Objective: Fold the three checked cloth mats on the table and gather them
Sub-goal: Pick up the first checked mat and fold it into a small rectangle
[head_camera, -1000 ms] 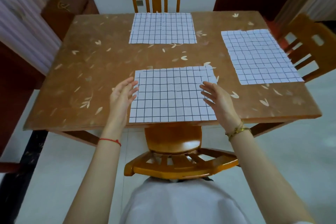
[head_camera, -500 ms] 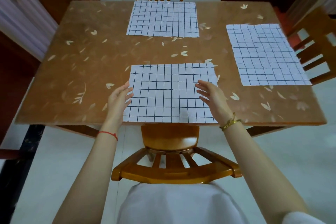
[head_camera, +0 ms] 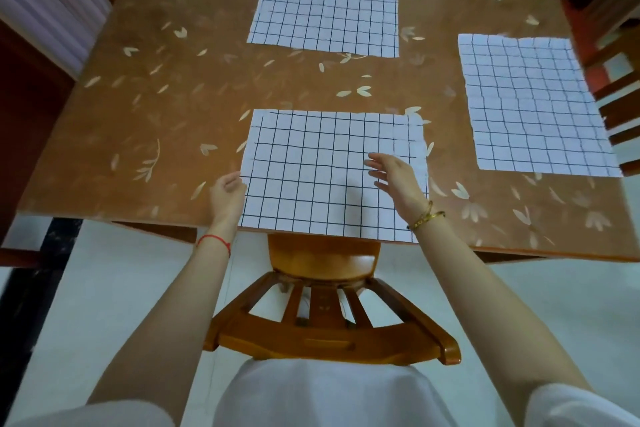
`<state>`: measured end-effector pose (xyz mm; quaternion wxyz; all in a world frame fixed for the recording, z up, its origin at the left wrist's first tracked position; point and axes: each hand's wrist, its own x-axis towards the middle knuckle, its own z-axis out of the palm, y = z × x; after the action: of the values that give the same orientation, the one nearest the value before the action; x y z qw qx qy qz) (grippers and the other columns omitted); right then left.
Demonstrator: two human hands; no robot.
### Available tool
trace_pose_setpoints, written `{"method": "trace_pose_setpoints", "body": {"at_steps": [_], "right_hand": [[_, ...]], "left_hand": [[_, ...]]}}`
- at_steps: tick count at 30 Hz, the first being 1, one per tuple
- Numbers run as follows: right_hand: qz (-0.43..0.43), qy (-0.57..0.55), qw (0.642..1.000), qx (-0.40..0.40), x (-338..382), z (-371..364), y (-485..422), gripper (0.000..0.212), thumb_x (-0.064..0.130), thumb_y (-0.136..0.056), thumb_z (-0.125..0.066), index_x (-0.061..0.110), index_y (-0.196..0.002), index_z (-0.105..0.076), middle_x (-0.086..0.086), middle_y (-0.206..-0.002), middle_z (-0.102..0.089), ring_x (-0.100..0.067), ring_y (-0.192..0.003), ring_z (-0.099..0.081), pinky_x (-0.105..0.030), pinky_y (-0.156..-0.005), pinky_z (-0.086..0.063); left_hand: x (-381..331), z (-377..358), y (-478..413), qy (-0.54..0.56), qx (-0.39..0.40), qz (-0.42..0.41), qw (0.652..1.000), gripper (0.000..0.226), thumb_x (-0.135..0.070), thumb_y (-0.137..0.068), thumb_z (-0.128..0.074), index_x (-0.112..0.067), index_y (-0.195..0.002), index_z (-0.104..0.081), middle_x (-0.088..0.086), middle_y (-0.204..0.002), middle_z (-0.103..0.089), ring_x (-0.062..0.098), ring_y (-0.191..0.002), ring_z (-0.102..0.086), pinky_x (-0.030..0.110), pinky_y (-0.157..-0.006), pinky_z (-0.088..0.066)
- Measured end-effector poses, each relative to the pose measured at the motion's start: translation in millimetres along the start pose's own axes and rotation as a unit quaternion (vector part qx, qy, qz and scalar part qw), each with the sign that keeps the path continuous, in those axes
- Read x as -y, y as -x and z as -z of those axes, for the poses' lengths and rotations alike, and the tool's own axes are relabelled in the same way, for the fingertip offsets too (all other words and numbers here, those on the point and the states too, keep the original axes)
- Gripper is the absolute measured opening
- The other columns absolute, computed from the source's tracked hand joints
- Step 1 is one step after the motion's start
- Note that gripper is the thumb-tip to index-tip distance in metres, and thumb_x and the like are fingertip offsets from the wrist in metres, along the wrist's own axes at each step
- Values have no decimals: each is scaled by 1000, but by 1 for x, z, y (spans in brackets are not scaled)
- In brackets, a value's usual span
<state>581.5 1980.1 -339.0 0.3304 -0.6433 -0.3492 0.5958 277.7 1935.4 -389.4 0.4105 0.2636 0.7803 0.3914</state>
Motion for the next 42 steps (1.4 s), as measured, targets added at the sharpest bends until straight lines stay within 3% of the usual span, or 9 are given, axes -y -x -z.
{"method": "trace_pose_setpoints", "body": {"at_steps": [5,9,14,21,24,31,35,39,42], "right_hand": [[-5,36,999,28,9,-16,-32,35,30,-101,-43,14,-125,-62,-3,-122,-66,-20,-114,-60,-31,-94,-47],[-4,67,996,50,20,-36,-59,35,28,-101,-41,13,-124,-62,-4,-121,-67,-20,-111,-60,-30,-90,-46],[13,120,989,89,35,-66,-90,36,26,-101,-38,11,-124,-61,-4,-120,-66,-17,-103,-60,-22,-78,-47],[21,175,975,131,49,-115,-134,36,24,-101,-41,5,-124,-61,-9,-117,-66,-11,-88,-59,-17,-68,-44],[18,202,968,148,51,-137,-151,35,23,-101,-40,6,-122,-62,-9,-116,-66,-18,-95,-58,-19,-68,-44],[29,246,956,158,47,-173,-183,28,27,-98,-43,14,-111,-65,-3,-104,-69,-19,-95,-59,-33,-87,-47],[59,279,945,159,50,-189,-195,33,27,-98,-46,5,-112,-66,-14,-111,-69,-21,-88,-57,-36,-83,-46],[107,368,909,166,54,-202,-203,37,30,-101,-45,6,-123,-61,-11,-132,-60,-26,-118,-55,-26,-92,-38],[139,403,886,182,54,-214,-212,40,28,-101,-46,8,-133,-55,-9,-135,-58,-26,-125,-53,-22,-91,-37]], "left_hand": [[31,-4,-19,-73,-16,-14,997,37,-1,-85,-60,-9,-121,-62,-4,-130,-60,19,-121,-58,30,-101,-45],[48,-10,-20,-159,-87,-15,983,44,-11,-80,-69,-10,-123,-61,9,-126,-63,29,-120,-55,48,-106,-42],[65,-16,-21,-159,-94,40,982,56,-15,-75,-74,-14,-127,-56,12,-129,-57,33,-120,-52,48,-101,-47],[79,-12,-23,-133,-93,35,986,65,-8,-70,-74,-18,-131,-53,6,-128,-59,28,-118,-54,44,-97,-51],[80,-11,-23,-121,-112,49,985,59,-4,-73,-74,-12,-128,-56,10,-123,-59,27,-113,-55,34,-94,-49],[83,-9,-20,-144,-123,13,982,48,-9,-74,-77,-13,-119,-59,8,-115,-58,25,-108,-50,41,-92,-50],[82,-4,-22,-131,-120,-7,984,45,-11,-74,-81,-14,-114,-60,6,-110,-58,25,-102,-53,37,-87,-51],[80,-1,-24,-124,-118,-7,985,40,-14,-75,-81,-14,-110,-60,4,-108,-59,23,-100,-55,31,-80,-50],[80,1,-26,-115,-119,-4,986,37,-14,-76,-81,-17,-106,-60,2,-105,-60,23,-97,-57,31,-77,-51]]}}
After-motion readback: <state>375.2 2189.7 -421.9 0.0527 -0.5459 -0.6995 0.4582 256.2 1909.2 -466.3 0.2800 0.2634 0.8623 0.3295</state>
